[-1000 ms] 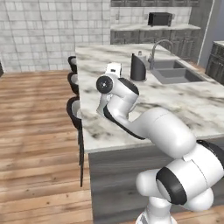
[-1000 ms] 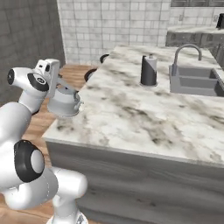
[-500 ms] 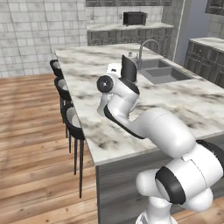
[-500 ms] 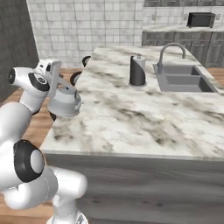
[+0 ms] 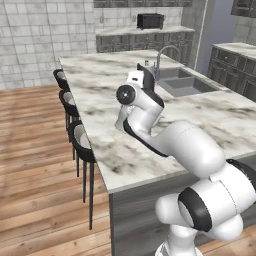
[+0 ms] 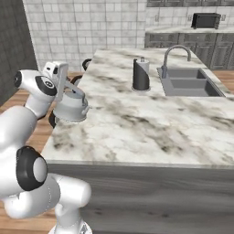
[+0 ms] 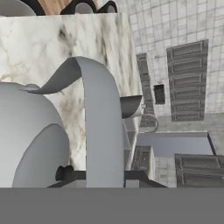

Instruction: The kettle is done boiling. Turn off the stove, then wait for 300 timesteps before moving the kettle to the dining table.

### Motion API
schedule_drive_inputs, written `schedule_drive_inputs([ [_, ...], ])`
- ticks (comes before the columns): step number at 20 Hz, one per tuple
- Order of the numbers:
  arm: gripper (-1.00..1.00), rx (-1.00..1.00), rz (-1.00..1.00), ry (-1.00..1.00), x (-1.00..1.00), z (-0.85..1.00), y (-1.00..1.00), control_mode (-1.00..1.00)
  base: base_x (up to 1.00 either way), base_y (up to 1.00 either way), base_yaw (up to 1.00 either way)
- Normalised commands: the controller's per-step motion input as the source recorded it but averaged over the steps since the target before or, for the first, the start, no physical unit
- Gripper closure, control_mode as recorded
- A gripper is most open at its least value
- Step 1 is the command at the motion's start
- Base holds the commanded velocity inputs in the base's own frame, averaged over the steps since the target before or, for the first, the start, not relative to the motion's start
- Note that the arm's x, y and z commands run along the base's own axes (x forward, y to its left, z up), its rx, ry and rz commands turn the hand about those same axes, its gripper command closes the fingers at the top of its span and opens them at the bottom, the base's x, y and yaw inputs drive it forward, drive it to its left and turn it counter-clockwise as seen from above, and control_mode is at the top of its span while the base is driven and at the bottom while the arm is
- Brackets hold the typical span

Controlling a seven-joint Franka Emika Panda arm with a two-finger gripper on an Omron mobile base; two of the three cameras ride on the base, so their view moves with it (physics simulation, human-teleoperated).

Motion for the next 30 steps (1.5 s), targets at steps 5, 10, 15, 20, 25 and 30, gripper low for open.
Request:
schedule_drive_inputs([
  [5, 1.0, 0.0, 0.0, 0.0, 0.11, 0.0, 0.0, -1.0, 0.01, 0.0, 0.0],
  [10, 1.0, 0.0, 0.0, 0.0, 0.24, 0.0, 0.04, -1.0, 0.0, 0.0, 0.0],
  [15, 1.0, 0.0, -0.02, 0.0, 0.26, -0.02, 0.15, -1.0, 0.0, 0.0, 0.0],
  [20, 1.0, 0.0, -0.06, -0.04, 0.21, -0.09, 0.24, -1.0, 0.0, 0.0, 0.0],
  [25, 1.0, 0.0, -0.09, -0.09, 0.2, -0.22, 0.17, -1.0, 0.0, 0.0, 0.0],
  [30, 1.0, 0.0, -0.1, -0.06, 0.2, -0.32, 0.07, -1.0, 0.0, 0.0, 0.0],
])
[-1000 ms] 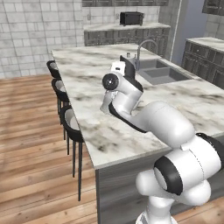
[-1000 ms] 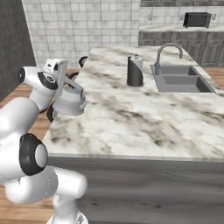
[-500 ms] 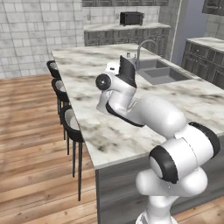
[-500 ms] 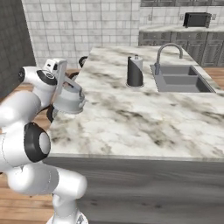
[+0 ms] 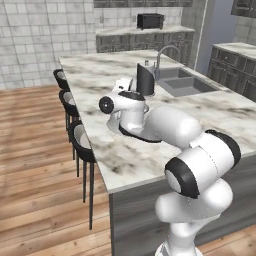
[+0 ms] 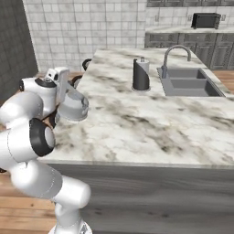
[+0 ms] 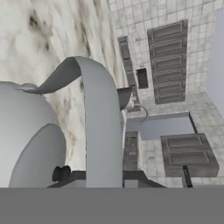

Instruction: The kettle is done boiling. Turn off the stove, then wait for 300 timesteps before moving the kettle to the dining table.

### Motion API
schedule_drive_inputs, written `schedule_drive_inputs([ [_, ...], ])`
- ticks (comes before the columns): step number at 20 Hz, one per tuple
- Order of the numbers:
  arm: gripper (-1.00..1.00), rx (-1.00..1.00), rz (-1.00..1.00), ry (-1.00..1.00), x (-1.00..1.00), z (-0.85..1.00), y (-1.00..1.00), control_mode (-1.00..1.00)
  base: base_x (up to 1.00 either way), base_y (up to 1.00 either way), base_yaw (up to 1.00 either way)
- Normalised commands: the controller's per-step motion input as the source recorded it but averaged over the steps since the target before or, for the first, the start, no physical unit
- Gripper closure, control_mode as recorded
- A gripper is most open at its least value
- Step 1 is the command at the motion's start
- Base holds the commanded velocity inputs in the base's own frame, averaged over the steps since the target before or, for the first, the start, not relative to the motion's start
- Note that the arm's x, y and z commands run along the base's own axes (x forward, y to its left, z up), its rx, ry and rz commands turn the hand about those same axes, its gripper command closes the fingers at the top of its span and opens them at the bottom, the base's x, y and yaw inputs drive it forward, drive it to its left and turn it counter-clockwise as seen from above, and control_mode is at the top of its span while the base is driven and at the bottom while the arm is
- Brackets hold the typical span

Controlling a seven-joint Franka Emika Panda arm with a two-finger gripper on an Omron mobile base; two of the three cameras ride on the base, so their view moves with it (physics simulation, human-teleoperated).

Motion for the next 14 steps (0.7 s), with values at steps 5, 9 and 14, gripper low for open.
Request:
schedule_drive_inputs([
  [5, 1.0, -0.06, -0.01, 0.0, 0.04, -0.27, -0.02, -1.0, 0.0, 0.0, 0.0],
  [9, 1.0, -0.08, -0.02, 0.0, 0.07, -0.27, 0.0, -1.0, 0.0, 0.0, 0.0],
  [14, 1.0, -0.09, -0.02, 0.0, 0.08, -0.27, 0.0, -1.0, 0.0, 0.0, 0.0],
])
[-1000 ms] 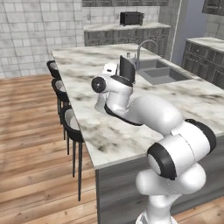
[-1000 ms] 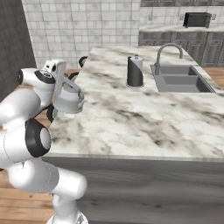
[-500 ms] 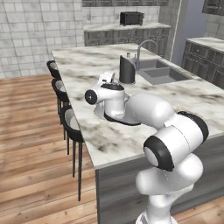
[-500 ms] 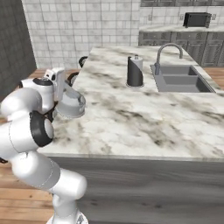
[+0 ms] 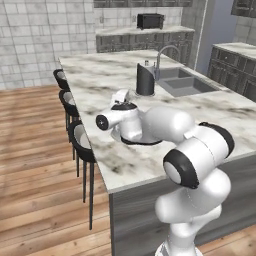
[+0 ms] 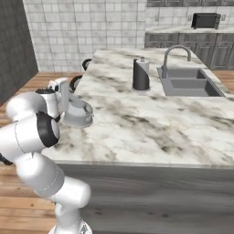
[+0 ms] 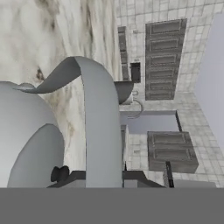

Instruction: The kettle is done boiling. Turn off the stove, then wait for 300 timesteps before moving the kettle to the dining table.

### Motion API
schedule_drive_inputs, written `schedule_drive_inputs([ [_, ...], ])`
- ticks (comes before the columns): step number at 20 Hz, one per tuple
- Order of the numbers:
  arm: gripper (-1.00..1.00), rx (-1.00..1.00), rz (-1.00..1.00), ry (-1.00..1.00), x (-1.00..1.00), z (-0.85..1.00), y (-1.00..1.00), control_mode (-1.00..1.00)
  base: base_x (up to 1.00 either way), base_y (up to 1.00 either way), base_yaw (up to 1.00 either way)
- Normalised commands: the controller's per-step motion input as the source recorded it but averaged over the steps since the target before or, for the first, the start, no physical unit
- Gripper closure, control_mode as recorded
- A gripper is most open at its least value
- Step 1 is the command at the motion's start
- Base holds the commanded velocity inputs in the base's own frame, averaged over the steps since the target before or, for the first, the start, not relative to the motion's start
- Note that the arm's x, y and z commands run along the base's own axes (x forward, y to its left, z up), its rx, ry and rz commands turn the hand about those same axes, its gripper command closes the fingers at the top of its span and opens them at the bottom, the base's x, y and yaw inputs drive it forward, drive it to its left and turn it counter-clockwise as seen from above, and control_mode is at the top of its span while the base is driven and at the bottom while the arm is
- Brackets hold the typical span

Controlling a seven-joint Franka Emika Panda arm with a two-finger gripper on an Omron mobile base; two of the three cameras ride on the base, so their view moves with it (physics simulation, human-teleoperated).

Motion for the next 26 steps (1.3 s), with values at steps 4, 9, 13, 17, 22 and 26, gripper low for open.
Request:
schedule_drive_inputs([
  [4, 1.0, -0.04, -0.02, 0.0, 0.15, -0.21, 0.0, -1.0, 0.0, 0.0, 0.0],
  [9, 1.0, 0.0, -0.04, -0.01, 0.16, -0.14, 0.0, -1.0, 0.0, 0.0, 0.0],
  [13, 1.0, 0.0, -0.06, -0.03, 0.2, -0.11, 0.0, -1.0, 0.0, 0.0, 0.0],
  [17, 1.0, 0.0, -0.06, -0.03, 0.22, -0.11, 0.0, -1.0, 0.0, 0.0, 0.0],
  [22, 1.0, 0.0, -0.06, -0.01, 0.2, -0.12, 0.0, -1.0, 0.0, 0.0, 0.0],
  [26, 1.0, -0.01, -0.06, 0.0, 0.22, -0.12, 0.0, -1.0, 0.0, 0.0, 0.0],
])
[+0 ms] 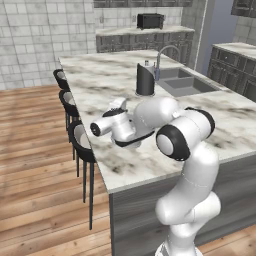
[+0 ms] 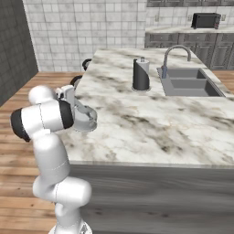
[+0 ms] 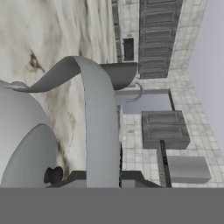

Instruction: The kettle is done boiling. Turn off the stove, then wait for 300 timesteps before moving the kettle to the dining table.

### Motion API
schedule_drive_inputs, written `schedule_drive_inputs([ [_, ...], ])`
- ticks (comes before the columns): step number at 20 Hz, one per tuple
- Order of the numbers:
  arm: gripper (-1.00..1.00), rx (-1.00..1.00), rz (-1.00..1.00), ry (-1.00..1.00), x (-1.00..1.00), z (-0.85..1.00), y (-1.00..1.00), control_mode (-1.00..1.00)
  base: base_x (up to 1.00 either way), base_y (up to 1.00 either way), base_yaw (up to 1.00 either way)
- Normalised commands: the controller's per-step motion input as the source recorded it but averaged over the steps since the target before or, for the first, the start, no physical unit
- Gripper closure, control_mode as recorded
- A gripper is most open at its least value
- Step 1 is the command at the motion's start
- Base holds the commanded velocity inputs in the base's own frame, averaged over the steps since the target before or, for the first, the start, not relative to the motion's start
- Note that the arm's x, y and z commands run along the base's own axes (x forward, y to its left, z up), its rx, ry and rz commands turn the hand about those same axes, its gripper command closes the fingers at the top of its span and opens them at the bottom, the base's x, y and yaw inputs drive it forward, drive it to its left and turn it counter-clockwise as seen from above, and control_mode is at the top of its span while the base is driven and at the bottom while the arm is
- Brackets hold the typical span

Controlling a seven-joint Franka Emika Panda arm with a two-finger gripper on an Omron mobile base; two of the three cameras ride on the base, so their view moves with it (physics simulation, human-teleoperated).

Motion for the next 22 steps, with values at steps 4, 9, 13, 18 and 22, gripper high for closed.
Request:
schedule_drive_inputs([
  [4, 1.0, -0.01, -0.05, 0.0, 0.23, -0.14, 0.0, -1.0, 0.0, 0.0, 0.0],
  [9, 1.0, -0.01, -0.05, 0.0, 0.23, -0.17, 0.0, -1.0, 0.0, 0.0, 0.0],
  [13, 1.0, -0.02, -0.04, 0.0, 0.24, -0.2, 0.0, -1.0, 0.0, 0.0, 0.0],
  [18, 1.0, -0.01, -0.02, 0.01, 0.09, -0.16, 0.0, -1.0, 0.0, 0.0, 0.0],
  [22, -1.0, 0.0, -0.02, 0.02, -0.01, -0.14, 0.0, -1.0, 0.0, 0.0, 0.0],
])
